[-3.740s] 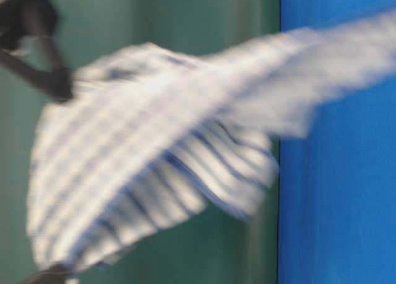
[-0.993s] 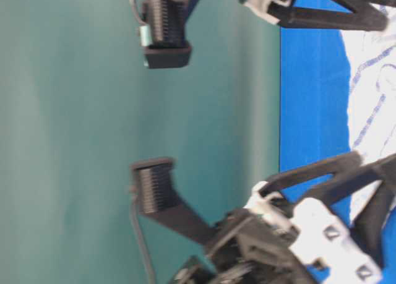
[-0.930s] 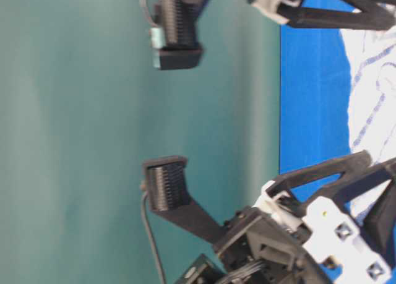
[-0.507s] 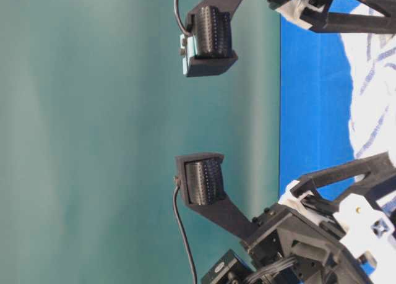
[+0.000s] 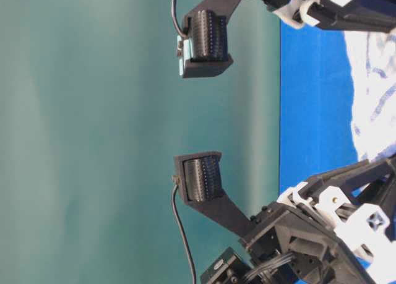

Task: Lift the towel with both arms.

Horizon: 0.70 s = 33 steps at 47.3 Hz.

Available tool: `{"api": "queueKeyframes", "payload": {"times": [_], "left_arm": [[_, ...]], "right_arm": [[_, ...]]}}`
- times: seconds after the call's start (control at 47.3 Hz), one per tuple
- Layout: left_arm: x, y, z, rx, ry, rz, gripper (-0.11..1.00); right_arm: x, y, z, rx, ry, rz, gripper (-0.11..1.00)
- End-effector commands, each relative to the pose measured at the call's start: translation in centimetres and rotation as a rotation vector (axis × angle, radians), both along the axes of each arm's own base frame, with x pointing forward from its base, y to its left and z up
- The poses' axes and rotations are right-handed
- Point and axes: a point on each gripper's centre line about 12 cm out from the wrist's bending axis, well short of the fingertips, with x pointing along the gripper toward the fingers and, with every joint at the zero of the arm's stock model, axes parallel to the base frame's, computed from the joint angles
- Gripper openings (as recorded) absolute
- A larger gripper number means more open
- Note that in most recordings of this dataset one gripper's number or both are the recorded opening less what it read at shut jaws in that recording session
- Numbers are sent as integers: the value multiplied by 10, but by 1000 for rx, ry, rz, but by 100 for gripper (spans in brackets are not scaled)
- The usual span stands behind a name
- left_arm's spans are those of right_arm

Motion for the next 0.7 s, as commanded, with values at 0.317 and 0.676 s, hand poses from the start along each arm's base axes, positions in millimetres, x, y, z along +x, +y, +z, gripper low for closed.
{"api": "queueKeyframes", "payload": {"times": [0.317,0.676], "left_arm": [[-12,-1,91,-4,-84,-5,5],[-58,-2,194,-24,-146,-2,5]], "right_arm": [[12,0,74,6,-123,-8,7],[19,-8,195,-15,-214,-32,7]]}}
